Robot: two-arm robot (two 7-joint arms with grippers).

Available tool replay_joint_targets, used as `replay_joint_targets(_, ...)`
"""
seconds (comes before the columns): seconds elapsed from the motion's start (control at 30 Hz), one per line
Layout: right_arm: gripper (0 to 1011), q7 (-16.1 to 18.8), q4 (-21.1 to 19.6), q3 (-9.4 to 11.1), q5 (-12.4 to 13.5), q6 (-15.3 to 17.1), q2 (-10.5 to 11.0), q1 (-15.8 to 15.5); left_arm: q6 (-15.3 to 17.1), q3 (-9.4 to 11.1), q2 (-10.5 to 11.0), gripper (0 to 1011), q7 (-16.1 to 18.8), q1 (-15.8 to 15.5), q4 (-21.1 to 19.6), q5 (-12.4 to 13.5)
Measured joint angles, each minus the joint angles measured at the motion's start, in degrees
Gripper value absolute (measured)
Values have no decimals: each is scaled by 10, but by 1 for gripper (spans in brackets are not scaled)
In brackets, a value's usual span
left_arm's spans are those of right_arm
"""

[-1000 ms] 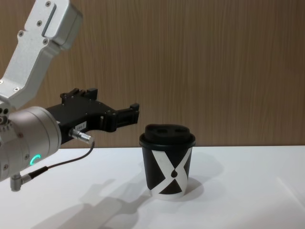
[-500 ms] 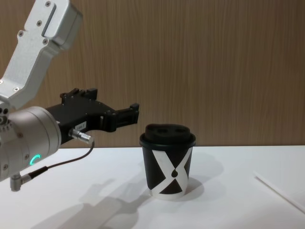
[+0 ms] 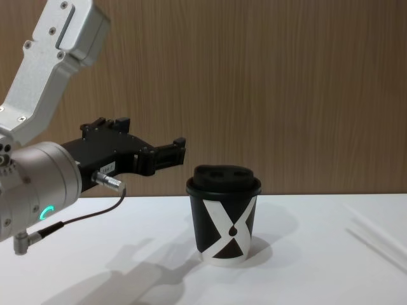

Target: Pick up the straw with one hand, pass it to the other hand, and insert it into the cup.

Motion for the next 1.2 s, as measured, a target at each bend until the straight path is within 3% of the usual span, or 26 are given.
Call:
replay_joint_targets(0.27, 6, 6, 1, 5, -6, -41, -4, 9, 0, 0, 0, 1000, 0, 0, 0, 0)
replay_joint_targets(0.67, 6, 34, 10, 7, -1, -132, -7, 28, 0, 0, 0, 1000, 0, 0, 0, 0)
replay_joint_targets(0.9, 6, 65, 18, 3, 13, -187, -8, 43, 0, 0, 0, 1000, 0, 0, 0, 0)
replay_joint_targets(1.2, 6, 125, 26, -7, 50, -254, -10, 64, 0, 0, 0, 1000, 0, 0, 0, 0)
